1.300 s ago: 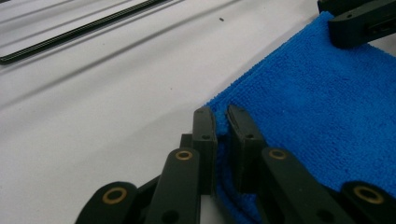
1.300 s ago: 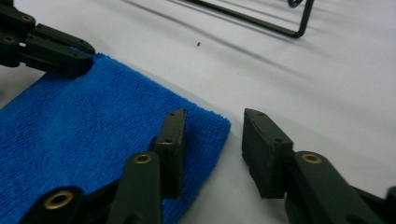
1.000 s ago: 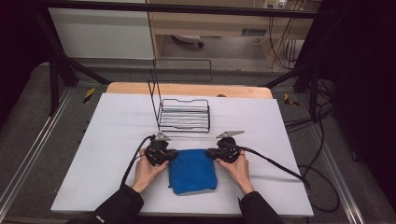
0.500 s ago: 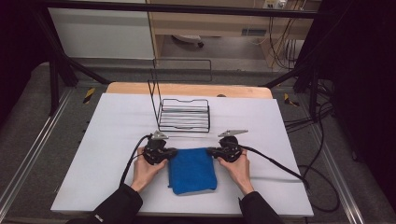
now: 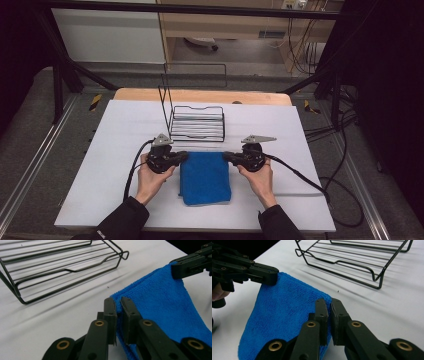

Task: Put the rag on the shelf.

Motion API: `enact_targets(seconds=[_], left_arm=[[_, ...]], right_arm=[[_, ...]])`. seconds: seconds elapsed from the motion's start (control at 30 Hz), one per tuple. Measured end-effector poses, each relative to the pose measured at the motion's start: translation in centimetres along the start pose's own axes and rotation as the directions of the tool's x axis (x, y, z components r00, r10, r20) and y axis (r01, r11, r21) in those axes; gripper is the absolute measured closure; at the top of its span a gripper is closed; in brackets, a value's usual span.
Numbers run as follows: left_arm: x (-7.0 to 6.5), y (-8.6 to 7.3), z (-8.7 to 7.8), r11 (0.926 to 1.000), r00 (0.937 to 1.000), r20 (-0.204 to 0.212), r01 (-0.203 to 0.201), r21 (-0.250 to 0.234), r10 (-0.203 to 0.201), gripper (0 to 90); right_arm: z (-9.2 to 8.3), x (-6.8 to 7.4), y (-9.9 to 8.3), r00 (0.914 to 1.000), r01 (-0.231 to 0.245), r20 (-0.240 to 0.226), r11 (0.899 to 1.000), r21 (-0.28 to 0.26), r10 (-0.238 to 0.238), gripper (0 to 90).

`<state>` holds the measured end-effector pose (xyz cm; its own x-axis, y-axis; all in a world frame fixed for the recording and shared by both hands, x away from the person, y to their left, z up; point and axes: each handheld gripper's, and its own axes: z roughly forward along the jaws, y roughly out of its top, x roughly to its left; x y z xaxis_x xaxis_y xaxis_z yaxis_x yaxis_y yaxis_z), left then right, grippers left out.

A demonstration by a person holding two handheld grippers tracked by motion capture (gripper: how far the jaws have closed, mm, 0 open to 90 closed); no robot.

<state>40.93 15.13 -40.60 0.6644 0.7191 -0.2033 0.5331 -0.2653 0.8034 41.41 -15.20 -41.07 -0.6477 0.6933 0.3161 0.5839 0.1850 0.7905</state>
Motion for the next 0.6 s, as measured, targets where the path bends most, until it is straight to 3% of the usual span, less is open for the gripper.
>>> enact_targets(seconds=[0.6], left_arm=[[-1.4, 1.4, -2.2, 0.9945, 0.9987, -0.008, -0.050, -0.092, 0.050, 83.0]], right_arm=[[-2.4, 1.4, 1.4, 0.9967, 0.080, 0.019, 0.991, -0.111, -0.079, 85.7]])
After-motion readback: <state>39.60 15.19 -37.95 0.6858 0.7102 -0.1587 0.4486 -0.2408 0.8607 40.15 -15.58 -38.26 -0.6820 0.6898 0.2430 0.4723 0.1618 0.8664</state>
